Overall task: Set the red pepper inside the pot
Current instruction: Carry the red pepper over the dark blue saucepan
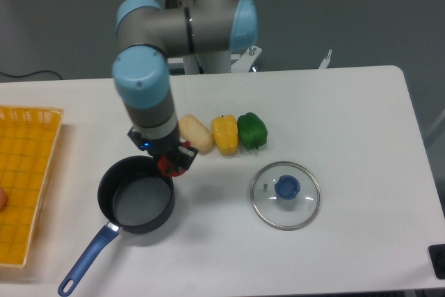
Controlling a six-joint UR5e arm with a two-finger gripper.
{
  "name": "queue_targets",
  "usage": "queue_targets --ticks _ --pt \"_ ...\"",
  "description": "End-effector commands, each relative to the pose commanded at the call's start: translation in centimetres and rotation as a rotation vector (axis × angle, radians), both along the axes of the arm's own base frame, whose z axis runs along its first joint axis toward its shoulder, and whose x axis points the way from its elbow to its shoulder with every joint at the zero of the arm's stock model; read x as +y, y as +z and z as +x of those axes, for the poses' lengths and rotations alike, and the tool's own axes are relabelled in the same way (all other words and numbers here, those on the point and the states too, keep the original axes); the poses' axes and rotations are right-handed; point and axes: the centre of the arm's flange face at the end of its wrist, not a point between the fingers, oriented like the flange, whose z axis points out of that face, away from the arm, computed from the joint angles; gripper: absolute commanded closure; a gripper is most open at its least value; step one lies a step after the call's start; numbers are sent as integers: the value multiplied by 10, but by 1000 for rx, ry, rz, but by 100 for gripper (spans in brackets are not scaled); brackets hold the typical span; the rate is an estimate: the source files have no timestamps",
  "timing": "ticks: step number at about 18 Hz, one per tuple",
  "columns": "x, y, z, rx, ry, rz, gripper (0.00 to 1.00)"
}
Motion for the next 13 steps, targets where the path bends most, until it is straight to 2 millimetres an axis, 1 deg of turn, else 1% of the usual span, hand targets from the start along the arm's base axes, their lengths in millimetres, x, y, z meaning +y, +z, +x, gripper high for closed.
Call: queue_targets --ticks 1,4,7,11,13 --pt "6 -2 7 1 -14 -1 62" --pt "16 -14 18 -4 -5 -15 62" --pt "30 -17 22 5 4 -3 62" --pt "49 -42 36 17 31 14 62" --pt "54 -52 41 29 29 3 62"
